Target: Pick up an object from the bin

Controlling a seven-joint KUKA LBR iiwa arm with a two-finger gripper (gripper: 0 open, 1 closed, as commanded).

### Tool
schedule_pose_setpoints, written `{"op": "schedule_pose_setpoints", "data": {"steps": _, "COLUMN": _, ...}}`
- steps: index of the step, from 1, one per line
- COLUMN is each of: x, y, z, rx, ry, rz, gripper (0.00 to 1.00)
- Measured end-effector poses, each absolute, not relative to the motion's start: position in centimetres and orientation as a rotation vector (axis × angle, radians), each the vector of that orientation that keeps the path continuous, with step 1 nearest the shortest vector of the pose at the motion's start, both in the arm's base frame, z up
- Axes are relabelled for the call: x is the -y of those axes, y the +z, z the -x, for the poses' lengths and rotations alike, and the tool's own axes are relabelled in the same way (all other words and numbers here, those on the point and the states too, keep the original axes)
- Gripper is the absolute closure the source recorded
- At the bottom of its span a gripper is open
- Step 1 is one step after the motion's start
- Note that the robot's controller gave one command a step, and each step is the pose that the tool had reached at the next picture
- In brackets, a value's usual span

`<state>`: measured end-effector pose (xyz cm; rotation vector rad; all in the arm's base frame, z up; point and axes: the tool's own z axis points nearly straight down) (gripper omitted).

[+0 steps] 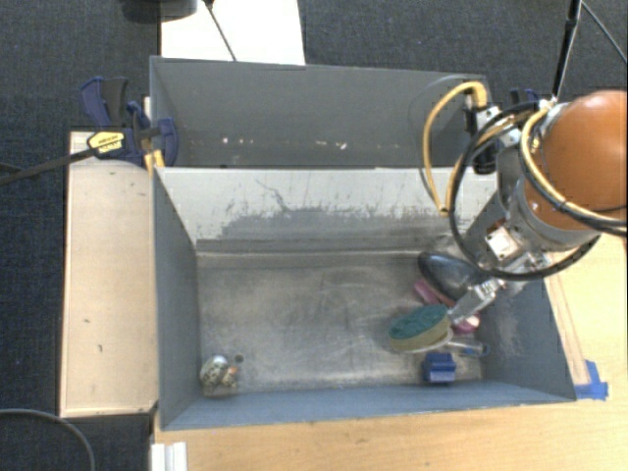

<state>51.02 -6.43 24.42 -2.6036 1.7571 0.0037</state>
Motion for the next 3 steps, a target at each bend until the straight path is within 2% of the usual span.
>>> {"op": "schedule_pose_setpoints", "data": {"steps": 1, "x": 5.1, "y": 10.3, "z": -52.1, "rx": -1.202, "ry": 0.012, "rz": 2.904, "gripper": 0.00}}
{"op": "schedule_pose_setpoints", "data": {"steps": 2, "x": 4.7, "y": 10.8, "z": -52.3, "rx": -1.208, "ry": 0.009, "rz": 2.895, "gripper": 1.00}}
{"op": "schedule_pose_setpoints", "data": {"steps": 3, "x": 5.1, "y": 22.2, "z": -51.8, "rx": -1.264, "ry": -0.009, "rz": 2.873, "gripper": 1.00}}
